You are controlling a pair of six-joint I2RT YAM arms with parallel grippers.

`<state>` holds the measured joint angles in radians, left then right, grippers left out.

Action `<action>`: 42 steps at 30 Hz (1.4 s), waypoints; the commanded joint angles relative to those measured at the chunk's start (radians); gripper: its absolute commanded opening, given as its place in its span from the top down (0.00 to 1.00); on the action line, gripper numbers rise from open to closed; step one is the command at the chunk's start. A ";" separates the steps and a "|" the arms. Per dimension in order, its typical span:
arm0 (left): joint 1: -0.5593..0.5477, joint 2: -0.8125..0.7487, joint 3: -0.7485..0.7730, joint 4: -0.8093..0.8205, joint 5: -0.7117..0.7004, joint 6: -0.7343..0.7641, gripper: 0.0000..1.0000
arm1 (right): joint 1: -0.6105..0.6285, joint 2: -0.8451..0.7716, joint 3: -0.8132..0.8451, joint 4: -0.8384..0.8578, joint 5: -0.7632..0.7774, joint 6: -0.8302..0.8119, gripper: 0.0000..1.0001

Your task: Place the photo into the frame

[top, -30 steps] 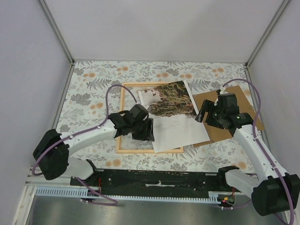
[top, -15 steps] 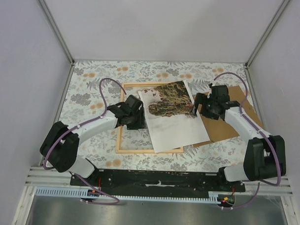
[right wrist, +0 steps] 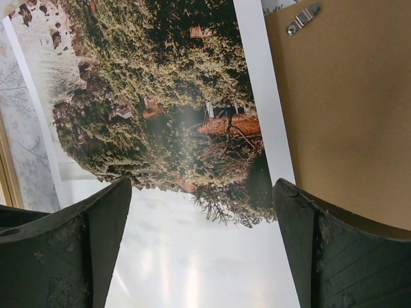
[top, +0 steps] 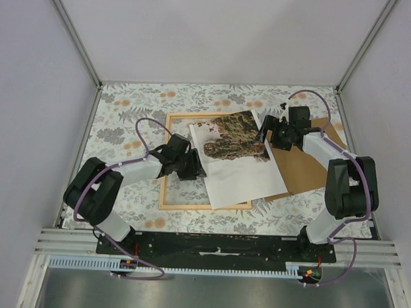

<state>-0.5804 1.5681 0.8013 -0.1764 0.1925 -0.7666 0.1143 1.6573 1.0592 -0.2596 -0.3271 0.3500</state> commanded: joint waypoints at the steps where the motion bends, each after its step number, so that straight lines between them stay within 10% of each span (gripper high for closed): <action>1: 0.014 0.023 -0.040 0.198 0.082 -0.071 0.46 | -0.011 0.027 0.050 0.048 -0.032 -0.026 0.02; 42: 0.033 0.055 -0.011 0.460 0.168 -0.258 0.80 | -0.044 0.122 0.094 0.080 -0.167 0.024 0.02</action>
<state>-0.5510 1.6131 0.7475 0.2745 0.3458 -0.9985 0.0700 1.8099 1.1332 -0.2184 -0.4740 0.3660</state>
